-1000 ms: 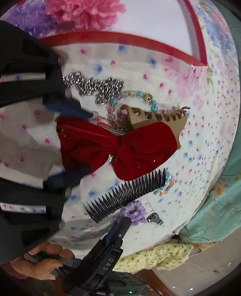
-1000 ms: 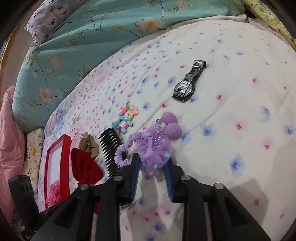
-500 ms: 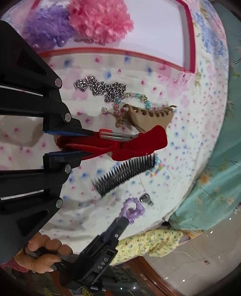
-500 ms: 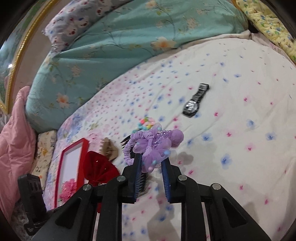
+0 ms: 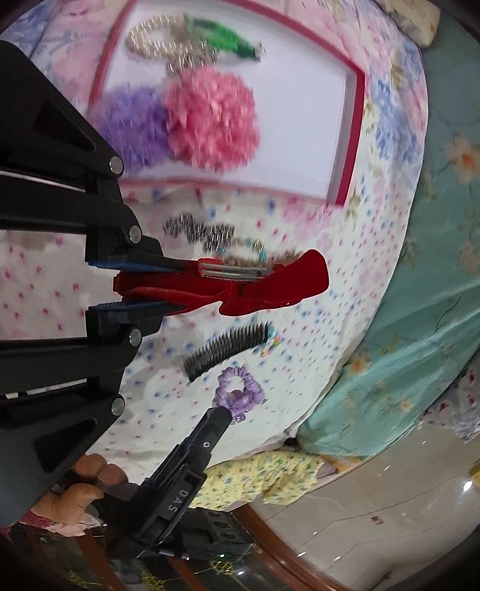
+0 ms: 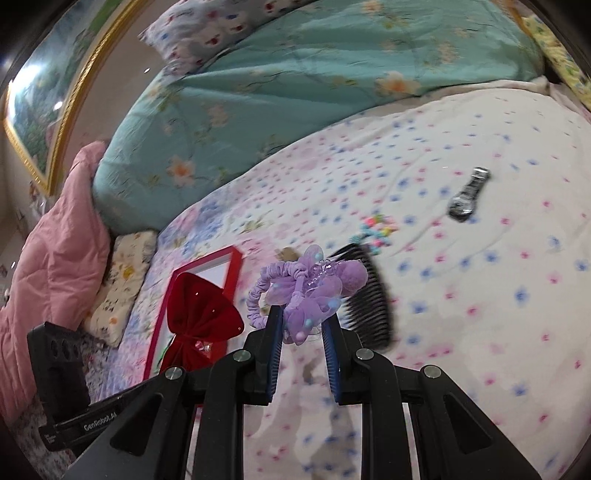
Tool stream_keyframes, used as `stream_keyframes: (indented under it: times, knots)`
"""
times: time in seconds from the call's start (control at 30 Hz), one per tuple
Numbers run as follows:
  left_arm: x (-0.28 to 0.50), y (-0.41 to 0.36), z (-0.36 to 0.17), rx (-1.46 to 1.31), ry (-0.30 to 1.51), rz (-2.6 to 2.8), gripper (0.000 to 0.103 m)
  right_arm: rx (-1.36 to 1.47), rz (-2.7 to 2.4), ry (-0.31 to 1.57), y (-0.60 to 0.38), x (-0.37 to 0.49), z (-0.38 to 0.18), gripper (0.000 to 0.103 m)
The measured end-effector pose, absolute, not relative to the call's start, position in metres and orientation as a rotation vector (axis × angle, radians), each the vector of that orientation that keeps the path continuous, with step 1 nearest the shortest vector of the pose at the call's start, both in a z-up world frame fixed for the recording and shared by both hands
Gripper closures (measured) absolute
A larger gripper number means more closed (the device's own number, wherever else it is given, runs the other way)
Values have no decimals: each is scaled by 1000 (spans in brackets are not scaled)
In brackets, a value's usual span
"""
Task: Organize jewelry
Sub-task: 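Carry the red bow and lilac scrunchie into the tray and release both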
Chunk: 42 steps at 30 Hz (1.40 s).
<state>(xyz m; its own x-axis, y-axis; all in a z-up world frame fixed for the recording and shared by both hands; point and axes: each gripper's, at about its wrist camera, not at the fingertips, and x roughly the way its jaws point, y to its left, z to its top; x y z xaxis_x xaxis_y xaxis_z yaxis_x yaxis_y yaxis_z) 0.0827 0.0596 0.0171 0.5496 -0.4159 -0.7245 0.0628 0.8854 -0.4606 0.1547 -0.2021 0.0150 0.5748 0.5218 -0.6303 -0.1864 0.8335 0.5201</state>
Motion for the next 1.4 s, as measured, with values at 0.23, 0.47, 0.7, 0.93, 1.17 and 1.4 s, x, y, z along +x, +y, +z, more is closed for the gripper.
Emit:
stream_keyframes:
  times: [0.23,0.47,0.7,0.93,1.17,1.4]
  knots:
    - [71,102,20,-452,922,-210,92,383,516,893,-158,152,15,82]
    - [64,147,18,-499,904,-129,92,331,601,920,-108,151,12,82]
    - [61,176,13,-527,899,-82,92,300,651,946,-76,152,8,82]
    - [70,198,10,-538,894,-44,92,275,690,974,-44,164,4,82]
    - [93,222,-1,-547,914,-15,92,241,717,1013,-2,183,-11,81]
    - [121,244,-25,-592,951,-8,92,192,723,1057,35,199,-31,81]
